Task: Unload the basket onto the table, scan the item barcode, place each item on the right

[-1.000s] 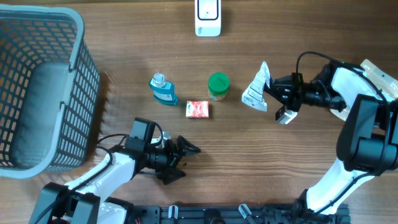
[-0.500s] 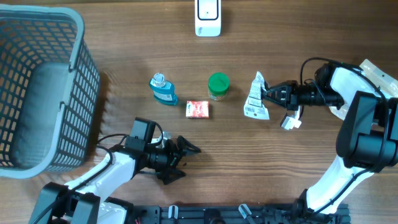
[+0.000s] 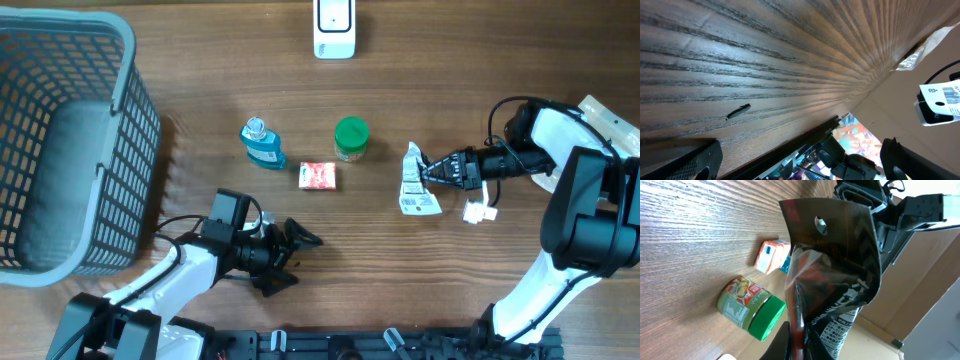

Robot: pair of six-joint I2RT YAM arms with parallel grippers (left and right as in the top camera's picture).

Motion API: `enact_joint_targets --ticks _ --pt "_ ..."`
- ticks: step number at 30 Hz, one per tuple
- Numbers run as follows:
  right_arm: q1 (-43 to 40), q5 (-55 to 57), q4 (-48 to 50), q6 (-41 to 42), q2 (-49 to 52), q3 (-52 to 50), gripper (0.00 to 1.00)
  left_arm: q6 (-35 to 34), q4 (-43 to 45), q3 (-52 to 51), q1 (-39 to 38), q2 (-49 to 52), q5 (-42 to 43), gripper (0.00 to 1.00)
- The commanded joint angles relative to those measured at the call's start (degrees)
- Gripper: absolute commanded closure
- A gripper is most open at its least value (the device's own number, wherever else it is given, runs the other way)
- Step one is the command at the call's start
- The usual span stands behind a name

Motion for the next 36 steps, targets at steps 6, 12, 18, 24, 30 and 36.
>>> enact_joint_targets --ticks 6,12,18,24,30,36 --pt "-0.5 -1.2 1.8 -0.9 0.8 0.8 0.95 3.3 -1.4 -3.2 -0.3 2.6 -18.8 0.00" --pt "-0.5 -16.5 27.9 -25.2 0.8 0.9 0.95 3.3 -1.1 -3.2 -0.3 2.6 -19.1 0.00" --pt "-0.3 -17.1 34.4 -47.9 0.0 5.2 0.95 3.3 -1.1 -3.2 -0.3 2.6 -19.3 0.00" --pt "3.4 -9.4 60.2 -53.6 -2.9 11.1 0.95 3.3 -0.2 -3.2 -0.3 2.6 -19.3 0.00" --pt "13.1 5.6 85.3 -58.4 -3.0 12.1 0.95 3.3 0.4 -3.2 -0.3 2.6 -19.3 0.00" --pt "18.6 27.3 84.8 -66.9 -2.2 13.1 0.95 3.3 0.4 -3.2 -0.2 2.6 -19.9 0.00"
